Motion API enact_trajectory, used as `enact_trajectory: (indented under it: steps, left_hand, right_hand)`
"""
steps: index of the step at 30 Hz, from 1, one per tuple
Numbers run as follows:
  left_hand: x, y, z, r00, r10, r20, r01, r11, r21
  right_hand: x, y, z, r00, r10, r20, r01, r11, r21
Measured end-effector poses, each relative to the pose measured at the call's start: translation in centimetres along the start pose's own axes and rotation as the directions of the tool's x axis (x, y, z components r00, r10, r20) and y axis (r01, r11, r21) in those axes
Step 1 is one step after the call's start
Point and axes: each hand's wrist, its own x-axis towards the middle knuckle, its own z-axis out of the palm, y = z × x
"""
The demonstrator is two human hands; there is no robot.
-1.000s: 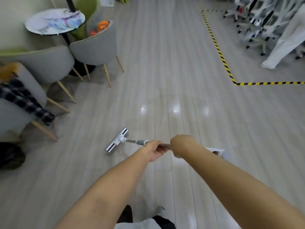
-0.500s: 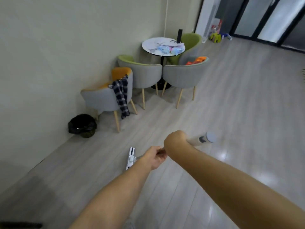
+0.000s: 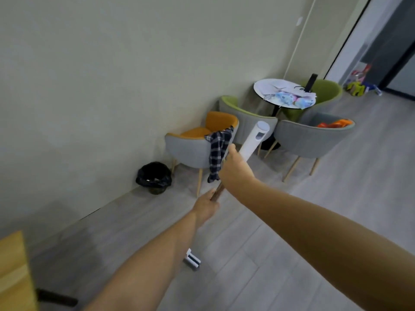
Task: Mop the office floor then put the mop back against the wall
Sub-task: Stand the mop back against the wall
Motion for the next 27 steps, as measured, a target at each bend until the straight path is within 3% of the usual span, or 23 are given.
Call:
enact_trajectory:
  steps: [2, 6, 7, 9, 10, 11, 12, 13, 14, 16, 18, 21, 27]
  left_hand:
    - [1.1, 0.3, -0.6, 0.98, 0.183, -0.084, -0.165, 0.969, 0.187]
    - [4.6, 1.5, -2.5, 0.951, 0.261, -0.164, -0.21, 0.938, 0.274]
    - [5.4, 1.8, -3.1, 0.944, 0.271, -0.188, -0.199, 0.923, 0.33]
    - [7.0, 2.5, -4.4, 0.928, 0.259, -0.268, -0.141, 0.91, 0.391]
    - [8.0, 2.8, -5.0, 0.915, 0.26, -0.31, -0.127, 0.912, 0.39]
    - [8.7, 3.1, -5.6, 0.905, 0.247, -0.348, -0.109, 0.922, 0.371]
    - [9.4, 3.3, -6.1, 0.898, 0.221, -0.381, -0.078, 0.931, 0.356]
    - [9.9, 3.7, -6.7, 0.895, 0.186, -0.406, -0.035, 0.936, 0.35]
    - [10.5, 4.0, -7.2, 0.892, 0.159, -0.424, 0.002, 0.935, 0.354]
    - [11.3, 4.9, -7.9, 0.888, 0.129, -0.441, 0.044, 0.931, 0.362]
    - [12.3, 5.5, -8.4, 0.878, 0.111, -0.465, 0.07, 0.932, 0.356]
    - [13.4, 6.3, -9.8, 0.855, 0.085, -0.512, 0.121, 0.927, 0.356]
    - [14.4, 8.5, -16.9, 0.733, 0.033, -0.679, 0.157, 0.964, 0.216]
  right_hand:
    - [1.9, 0.5, 0.1, 0.996, -0.021, -0.087, 0.02, 1.0, -0.016]
    - [5.5, 1.7, 1.5, 0.936, -0.023, -0.351, 0.029, 0.999, 0.013]
    - [6.3, 2.1, 2.0, 0.874, -0.017, -0.485, 0.048, 0.998, 0.052]
    - [8.2, 2.7, 3.3, 0.63, 0.028, -0.776, 0.179, 0.967, 0.181]
    - [9.2, 3.0, 3.9, 0.501, 0.098, -0.86, 0.279, 0.922, 0.268]
    - [10.1, 3.4, 4.4, 0.431, 0.193, -0.881, 0.363, 0.857, 0.366]
    - [11.0, 3.8, 4.4, 0.441, 0.316, -0.84, 0.41, 0.762, 0.502]
    - [11.8, 4.4, 4.0, 0.518, 0.444, -0.731, 0.419, 0.614, 0.669]
    - [12.9, 5.1, 3.5, 0.641, 0.517, -0.568, 0.389, 0.419, 0.82]
    - [15.4, 6.3, 2.1, 0.856, 0.443, -0.266, 0.266, 0.064, 0.962]
    - [18.0, 6.8, 0.5, 0.929, 0.327, -0.175, 0.238, -0.164, 0.957]
    - [21.6, 6.5, -2.3, 0.921, 0.338, -0.194, 0.293, -0.273, 0.916]
    - [27.6, 7.1, -10.2, 0.868, 0.335, -0.366, 0.46, -0.266, 0.847]
